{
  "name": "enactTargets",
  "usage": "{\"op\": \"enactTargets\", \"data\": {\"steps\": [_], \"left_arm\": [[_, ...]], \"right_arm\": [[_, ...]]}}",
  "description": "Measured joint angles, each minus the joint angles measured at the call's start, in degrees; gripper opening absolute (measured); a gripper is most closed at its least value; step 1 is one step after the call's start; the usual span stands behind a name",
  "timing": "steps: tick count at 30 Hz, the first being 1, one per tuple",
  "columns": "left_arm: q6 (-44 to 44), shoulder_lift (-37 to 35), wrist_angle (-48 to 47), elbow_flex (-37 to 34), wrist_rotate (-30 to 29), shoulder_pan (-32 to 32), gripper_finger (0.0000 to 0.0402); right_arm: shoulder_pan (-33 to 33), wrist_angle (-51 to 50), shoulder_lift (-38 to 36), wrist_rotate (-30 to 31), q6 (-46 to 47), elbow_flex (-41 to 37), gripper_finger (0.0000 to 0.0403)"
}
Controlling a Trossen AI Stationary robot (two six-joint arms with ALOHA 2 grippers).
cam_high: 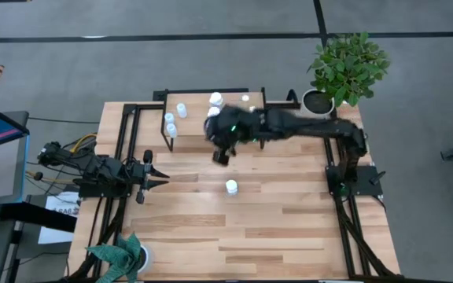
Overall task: Pick and place medicine bottles onto shelf by color
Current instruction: Adjust the pill bottles on the shelf
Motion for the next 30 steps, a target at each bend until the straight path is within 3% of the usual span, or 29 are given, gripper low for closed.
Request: {"op": "enactTargets", "data": {"steps": [6, 15, 21, 30], "left_arm": [[0.0, 0.0, 0.0, 0.0, 0.0, 0.0, 0.0064], [0.0, 0.0, 0.0, 0.0, 0.1, 0.0, 0.0064], [0.0, 0.0, 0.0, 0.0, 0.0, 0.0, 0.0064], [0.0, 0.0, 0.0, 0.0, 0.0, 0.0, 0.0064]], "right_arm": [[2.8, 15.8, 10.2, -1.4, -2.3, -0.1, 0.0069], [-0.3, 34.8, 20.6, -2.7, -3.5, 0.0, 0.0069], [-2.1, 39.8, 24.1, -7.4, -3.5, 0.0, 0.0069], [-3.9, 43.8, 25.5, -7.0, -5.2, 0.0, 0.0069]]}}
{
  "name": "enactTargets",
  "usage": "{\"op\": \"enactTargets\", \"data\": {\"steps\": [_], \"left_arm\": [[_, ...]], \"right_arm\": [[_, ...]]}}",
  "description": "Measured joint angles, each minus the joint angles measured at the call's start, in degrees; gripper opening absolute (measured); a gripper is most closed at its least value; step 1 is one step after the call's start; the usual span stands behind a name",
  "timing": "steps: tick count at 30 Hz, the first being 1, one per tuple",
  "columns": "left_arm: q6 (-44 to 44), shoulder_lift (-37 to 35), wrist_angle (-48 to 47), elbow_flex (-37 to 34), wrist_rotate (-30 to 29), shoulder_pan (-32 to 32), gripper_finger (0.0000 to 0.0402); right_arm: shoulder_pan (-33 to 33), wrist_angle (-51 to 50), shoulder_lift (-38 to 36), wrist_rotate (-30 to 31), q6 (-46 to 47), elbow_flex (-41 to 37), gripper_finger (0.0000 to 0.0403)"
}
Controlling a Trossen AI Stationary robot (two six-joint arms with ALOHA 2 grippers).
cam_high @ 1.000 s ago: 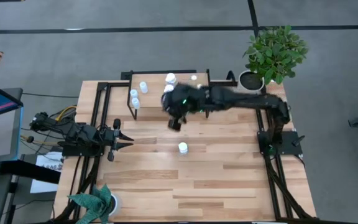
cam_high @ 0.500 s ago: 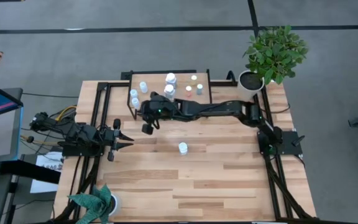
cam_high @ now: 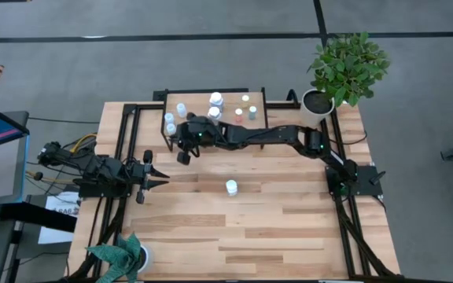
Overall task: Pick and place medicine bottles onto shelf by color
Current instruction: Adjust the pill bottles on the shelf, then put the white pill bottle on the shelf
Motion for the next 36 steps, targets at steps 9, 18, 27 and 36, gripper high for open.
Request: {"op": "enactTargets", "data": {"steps": [9, 18, 27, 36], "left_arm": [[0.0, 0.0, 0.0, 0.0, 0.0, 0.0, 0.0064], [0.0, 0.0, 0.0, 0.0, 0.0, 0.0, 0.0064], [0.0, 0.0, 0.0, 0.0, 0.0, 0.0, 0.0064], [0.0, 0.0, 0.0, 0.0, 0.0, 0.0, 0.0064]], "right_arm": [[-2.9, 0.5, 0.0, 0.0, -0.9, 0.0, 0.0069], [-4.7, 0.0, 0.0, 0.0, -0.9, 0.0, 0.0069], [-4.2, -0.8, -0.6, 0.0, -1.3, 0.0, 0.0069], [0.8, -24.1, -13.1, 0.0, 5.2, 0.0, 0.0069]]}}
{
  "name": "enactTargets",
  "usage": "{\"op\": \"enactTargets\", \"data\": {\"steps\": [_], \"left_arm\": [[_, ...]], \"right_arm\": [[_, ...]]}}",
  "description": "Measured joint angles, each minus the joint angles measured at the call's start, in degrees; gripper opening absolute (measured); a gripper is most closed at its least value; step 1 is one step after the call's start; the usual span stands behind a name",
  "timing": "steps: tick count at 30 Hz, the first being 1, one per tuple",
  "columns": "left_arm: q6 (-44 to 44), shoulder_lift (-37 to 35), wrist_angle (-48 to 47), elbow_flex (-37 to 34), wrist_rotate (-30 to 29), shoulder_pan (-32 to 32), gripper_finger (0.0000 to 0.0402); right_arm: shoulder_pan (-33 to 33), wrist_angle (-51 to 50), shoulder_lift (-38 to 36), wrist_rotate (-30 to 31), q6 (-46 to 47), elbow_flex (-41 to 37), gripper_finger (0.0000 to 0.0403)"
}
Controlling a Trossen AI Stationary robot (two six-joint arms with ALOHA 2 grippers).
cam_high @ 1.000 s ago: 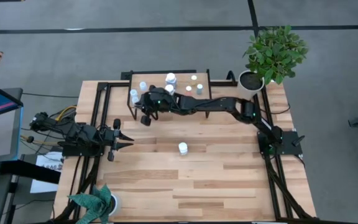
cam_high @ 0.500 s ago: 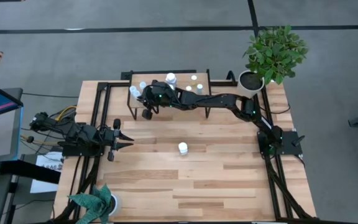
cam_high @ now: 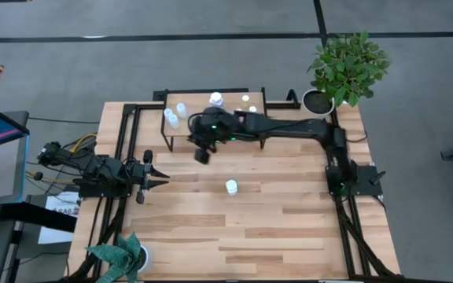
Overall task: Pick and place medicine bottles onto shelf by color
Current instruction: Put the white pill bottle on the shelf
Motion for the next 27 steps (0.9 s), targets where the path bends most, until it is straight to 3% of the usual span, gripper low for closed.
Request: {"op": "enactTargets", "data": {"steps": [7, 14, 20, 23, 27], "left_arm": [[0.0, 0.0, 0.0, 0.0, 0.0, 0.0, 0.0064], [0.0, 0.0, 0.0, 0.0, 0.0, 0.0, 0.0064], [0.0, 0.0, 0.0, 0.0, 0.0, 0.0, 0.0064], [0.0, 0.0, 0.0, 0.0, 0.0, 0.0, 0.0064], [0.0, 0.0, 0.0, 0.0, 0.0, 0.0, 0.0064]], "right_arm": [[5.0, -22.9, -11.6, 0.6, 0.6, 0.0, 0.0069], [12.3, -38.7, -20.5, 17.8, 8.2, -2.1, 0.0069], [19.5, -41.8, -30.8, 29.3, 22.7, -21.5, 0.0069], [22.3, -40.6, -37.6, 30.0, 33.6, -35.2, 0.0069], [26.6, -31.3, -45.3, 30.0, 48.2, -52.2, 0.0069]]}}
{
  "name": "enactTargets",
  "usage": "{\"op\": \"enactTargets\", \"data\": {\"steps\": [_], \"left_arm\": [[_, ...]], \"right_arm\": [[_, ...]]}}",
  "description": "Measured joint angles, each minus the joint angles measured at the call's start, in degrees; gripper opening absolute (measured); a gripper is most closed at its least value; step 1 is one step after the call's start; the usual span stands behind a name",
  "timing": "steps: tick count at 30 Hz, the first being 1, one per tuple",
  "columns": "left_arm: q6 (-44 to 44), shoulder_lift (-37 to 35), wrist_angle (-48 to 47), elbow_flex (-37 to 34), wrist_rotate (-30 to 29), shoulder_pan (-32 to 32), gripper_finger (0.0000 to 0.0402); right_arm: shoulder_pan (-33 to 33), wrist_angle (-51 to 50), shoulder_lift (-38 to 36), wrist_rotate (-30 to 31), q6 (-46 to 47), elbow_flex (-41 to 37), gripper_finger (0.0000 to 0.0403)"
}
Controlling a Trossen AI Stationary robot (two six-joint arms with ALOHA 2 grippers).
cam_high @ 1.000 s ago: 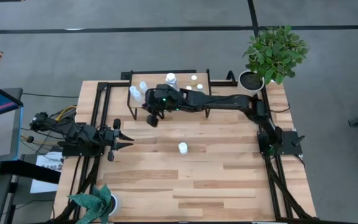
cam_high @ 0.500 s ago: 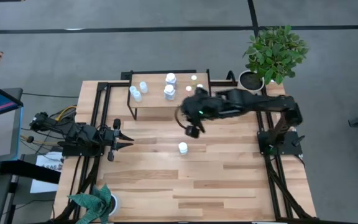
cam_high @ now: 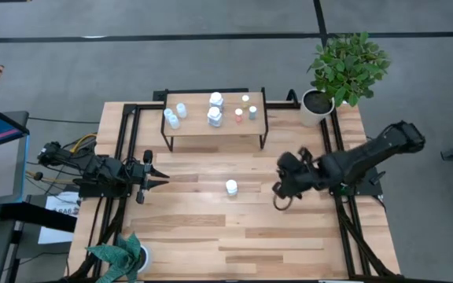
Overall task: Pick and place medicine bottles onto shelf by color
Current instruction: Put the white pill bottle on the shelf
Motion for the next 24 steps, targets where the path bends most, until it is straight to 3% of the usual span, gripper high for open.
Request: {"op": "enactTargets", "data": {"steps": [6, 14, 19, 24], "left_arm": [[0.0, 0.0, 0.0, 0.0, 0.0, 0.0, 0.0064], [0.0, 0.0, 0.0, 0.0, 0.0, 0.0, 0.0064], [0.0, 0.0, 0.0, 0.0, 0.0, 0.0, 0.0064], [0.0, 0.0, 0.0, 0.0, 0.0, 0.0, 0.0064]], "right_arm": [[4.4, 14.2, -2.5, -2.1, 8.7, -14.9, 0.0069], [3.8, 27.9, 1.6, -3.1, 4.5, -17.2, 0.0079], [1.7, 40.4, 3.1, -3.4, -0.9, -17.2, 0.0134], [-0.9, 42.5, 3.0, -4.6, -3.2, -17.1, 0.0223]]}}
